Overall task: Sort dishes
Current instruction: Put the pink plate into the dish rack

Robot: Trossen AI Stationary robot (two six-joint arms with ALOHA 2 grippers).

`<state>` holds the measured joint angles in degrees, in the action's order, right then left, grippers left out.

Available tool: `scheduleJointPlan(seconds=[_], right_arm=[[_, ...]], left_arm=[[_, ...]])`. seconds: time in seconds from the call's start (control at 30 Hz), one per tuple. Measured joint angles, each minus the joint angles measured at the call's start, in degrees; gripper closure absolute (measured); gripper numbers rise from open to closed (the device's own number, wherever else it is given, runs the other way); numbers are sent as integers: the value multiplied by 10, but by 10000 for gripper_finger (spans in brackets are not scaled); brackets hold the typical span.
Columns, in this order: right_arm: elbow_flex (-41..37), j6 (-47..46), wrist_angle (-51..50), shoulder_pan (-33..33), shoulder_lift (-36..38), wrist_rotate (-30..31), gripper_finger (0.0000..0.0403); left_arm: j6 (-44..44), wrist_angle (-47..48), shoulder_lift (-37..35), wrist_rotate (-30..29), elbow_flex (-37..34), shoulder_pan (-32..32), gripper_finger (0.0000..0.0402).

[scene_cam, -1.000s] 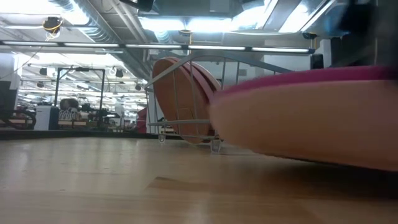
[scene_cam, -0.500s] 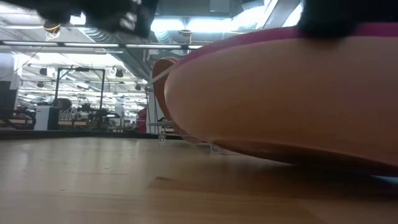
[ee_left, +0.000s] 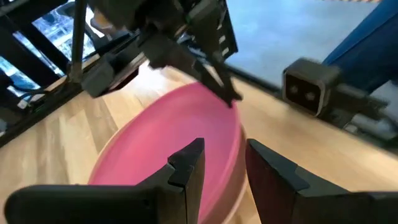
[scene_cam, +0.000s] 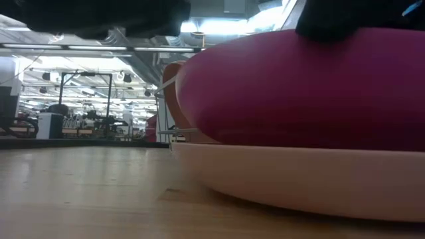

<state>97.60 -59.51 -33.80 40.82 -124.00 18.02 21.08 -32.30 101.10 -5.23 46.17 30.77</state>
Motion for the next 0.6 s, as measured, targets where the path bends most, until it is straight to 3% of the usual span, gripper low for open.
scheduleJointPlan(seconds=[0.23,0.43,0.6], right_arm=[[0,19,31,-1,0,4,402],[0,32,51,-4,1,4,402],[0,41,59,-6,1,4,402]], left_arm=[[4,4,0,3,0,-8,293],[1,7,0,62,0,-8,293],[1,45,0,71,0,-4,293]])
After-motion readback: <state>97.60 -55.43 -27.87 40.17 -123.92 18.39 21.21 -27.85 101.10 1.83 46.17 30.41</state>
